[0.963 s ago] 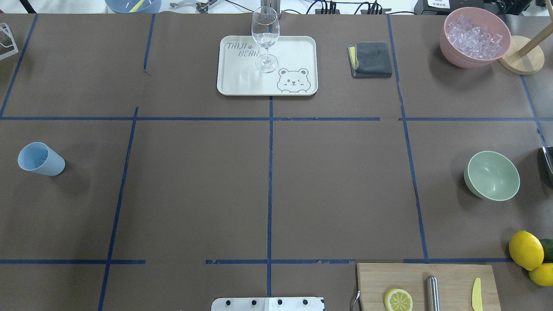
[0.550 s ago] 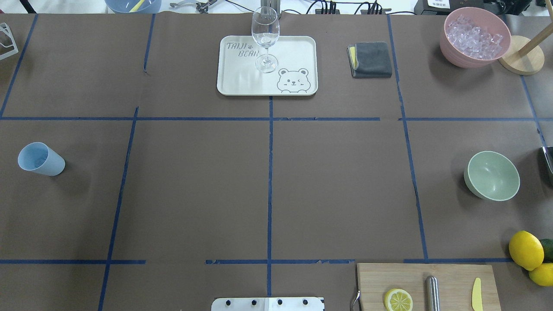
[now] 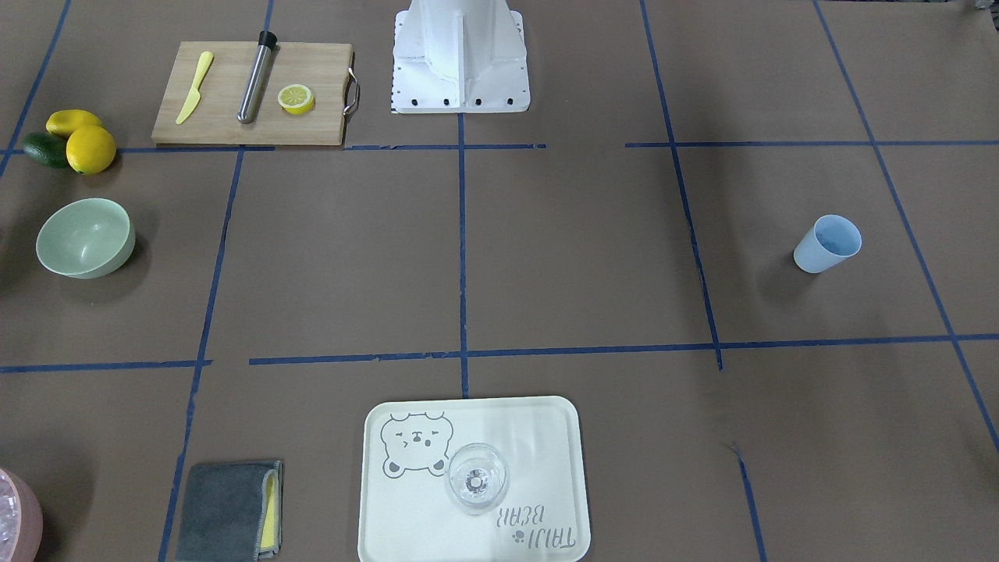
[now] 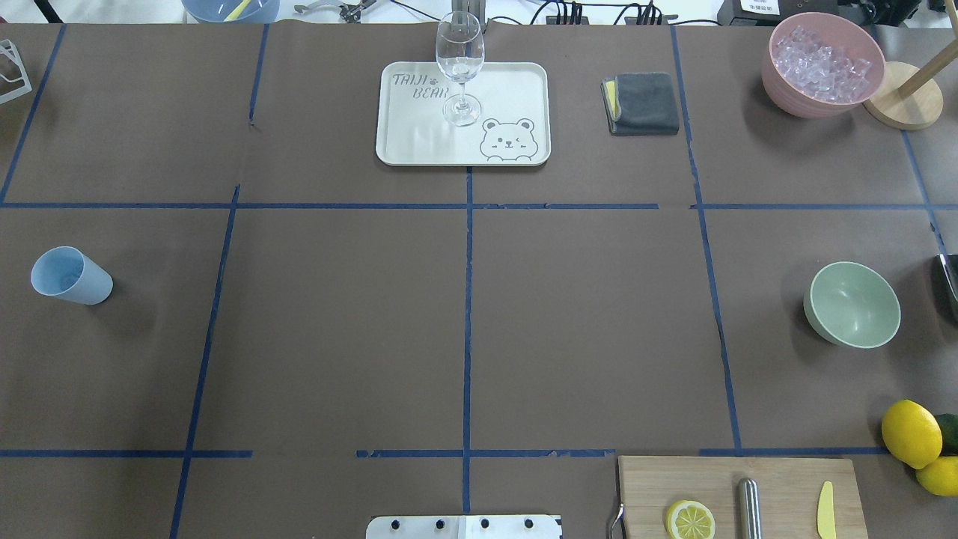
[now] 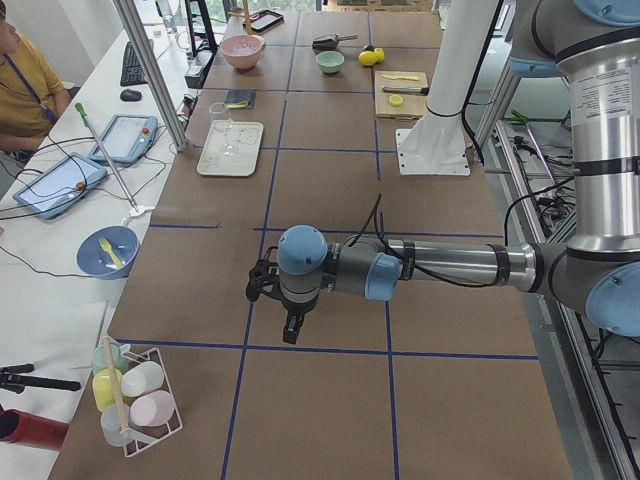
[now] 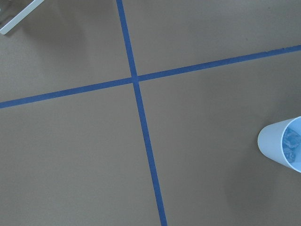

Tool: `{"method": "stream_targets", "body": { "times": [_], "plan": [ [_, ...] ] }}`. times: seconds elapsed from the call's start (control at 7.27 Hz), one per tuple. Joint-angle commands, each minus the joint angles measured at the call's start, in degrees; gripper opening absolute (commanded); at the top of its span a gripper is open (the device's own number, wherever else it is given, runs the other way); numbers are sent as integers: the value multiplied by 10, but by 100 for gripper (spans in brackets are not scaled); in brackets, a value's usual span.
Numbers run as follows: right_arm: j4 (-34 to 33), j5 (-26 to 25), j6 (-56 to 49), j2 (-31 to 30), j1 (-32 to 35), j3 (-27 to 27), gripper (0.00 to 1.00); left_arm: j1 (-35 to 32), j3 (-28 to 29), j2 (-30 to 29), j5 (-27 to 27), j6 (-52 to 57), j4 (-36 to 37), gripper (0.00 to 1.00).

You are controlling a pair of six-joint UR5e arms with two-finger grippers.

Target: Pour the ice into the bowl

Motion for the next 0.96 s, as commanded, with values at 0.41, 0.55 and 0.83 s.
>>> {"method": "stream_targets", "body": {
  "times": [0.41,0.55,0.83],
  "plan": [
    [153,-93,96,-11,-207,-47,100,0,1,1,-4,0,-2,100],
    [168,-105,111,-11,-229,-62,100,0,0,1,-4,0,-2,100],
    [175,-109,111,2,-259,-99,100,1,0,0,-4,0,-7,100]
  ]
}}
